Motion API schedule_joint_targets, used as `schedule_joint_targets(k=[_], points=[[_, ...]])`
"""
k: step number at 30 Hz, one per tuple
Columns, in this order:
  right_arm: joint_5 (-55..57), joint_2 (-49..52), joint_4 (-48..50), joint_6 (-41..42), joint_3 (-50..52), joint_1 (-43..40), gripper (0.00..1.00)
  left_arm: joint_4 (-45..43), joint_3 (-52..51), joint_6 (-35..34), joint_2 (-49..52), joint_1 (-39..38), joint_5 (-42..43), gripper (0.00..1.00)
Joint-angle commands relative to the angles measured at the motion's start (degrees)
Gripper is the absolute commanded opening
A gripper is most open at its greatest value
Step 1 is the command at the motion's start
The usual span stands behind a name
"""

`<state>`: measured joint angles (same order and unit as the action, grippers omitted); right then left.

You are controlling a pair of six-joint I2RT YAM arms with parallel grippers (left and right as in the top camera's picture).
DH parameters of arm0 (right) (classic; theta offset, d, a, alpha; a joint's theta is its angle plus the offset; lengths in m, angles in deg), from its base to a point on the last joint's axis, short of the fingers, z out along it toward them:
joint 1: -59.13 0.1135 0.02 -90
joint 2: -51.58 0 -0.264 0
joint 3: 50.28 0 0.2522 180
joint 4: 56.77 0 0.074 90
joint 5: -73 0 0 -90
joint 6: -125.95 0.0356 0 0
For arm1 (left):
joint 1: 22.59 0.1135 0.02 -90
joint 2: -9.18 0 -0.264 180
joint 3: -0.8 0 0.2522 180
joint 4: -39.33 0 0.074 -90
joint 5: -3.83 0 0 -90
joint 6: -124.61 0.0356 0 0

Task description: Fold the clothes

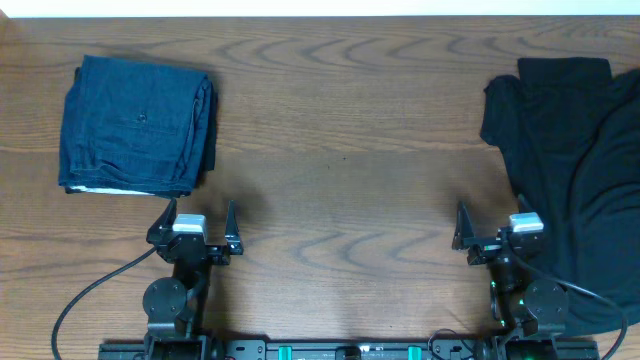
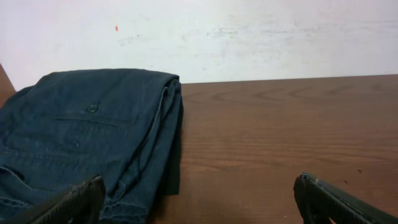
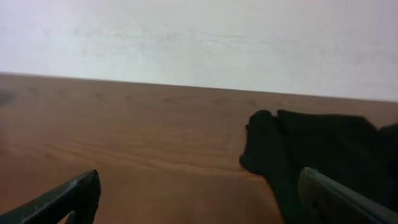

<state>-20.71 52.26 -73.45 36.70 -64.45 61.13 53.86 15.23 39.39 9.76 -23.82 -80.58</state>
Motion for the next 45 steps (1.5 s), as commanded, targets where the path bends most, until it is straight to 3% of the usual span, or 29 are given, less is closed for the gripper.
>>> schedule_joint_targets(k=[1,8,14,20,30,37,38,41,42,43,45], points=[[0.22,-0.04,0.09,8.96,-1.07,-0.63,0.99,2.45,-0.44,0.74,-0.26,-0.20,1.88,0.98],[-0.37,1.62,-6.25,9.49,-12.98,-0.66,0.99,2.45,-0.44,0.74,-0.24,-0.20,1.88,0.98],[-0.42,12.74,-12.04,9.49,-29.73,-0.63,0.99,2.45,-0.44,0.74,-0.24,-0.20,1.88,0.98],[-0.33,30.58,-21.31,6.95,-47.56,-0.66,0.99,2.45,-0.44,0.74,-0.24,-0.20,1.88,0.98],[3.26,70.90,-46.23,3.13,-79.58,-4.31,0.99,2.45,-0.44,0.74,-0.24,-0.20,1.88,0.98],[3.26,91.62,-47.43,0.20,-88.74,-9.60,0.99,2.45,-0.44,0.74,-0.26,-0.20,1.88,0.98],[3.23,93.94,-46.66,0.20,-88.74,-10.32,0.89,2.45,-0.44,0.74,-0.24,-0.20,1.88,0.98],[1.99,99.32,-45.05,0.24,-88.74,-11.32,0.16,2.45,-0.44,0.74,-0.26,-0.20,1.88,0.98],[1.14,100.96,-44.54,0.22,-88.74,-11.45,0.05,2.45,-0.44,0.74,-0.26,-0.20,1.88,0.98],[0.46,102.92,-43.98,0.22,-88.74,-11.45,0.01,2.45,-0.44,0.74,-0.26,-0.20,1.88,0.98],[0.31,105.74,-42.69,0.22,-88.74,-11.45,0.01,2.45,-0.44,0.74,-0.26,-0.20,1.88,0.98]])
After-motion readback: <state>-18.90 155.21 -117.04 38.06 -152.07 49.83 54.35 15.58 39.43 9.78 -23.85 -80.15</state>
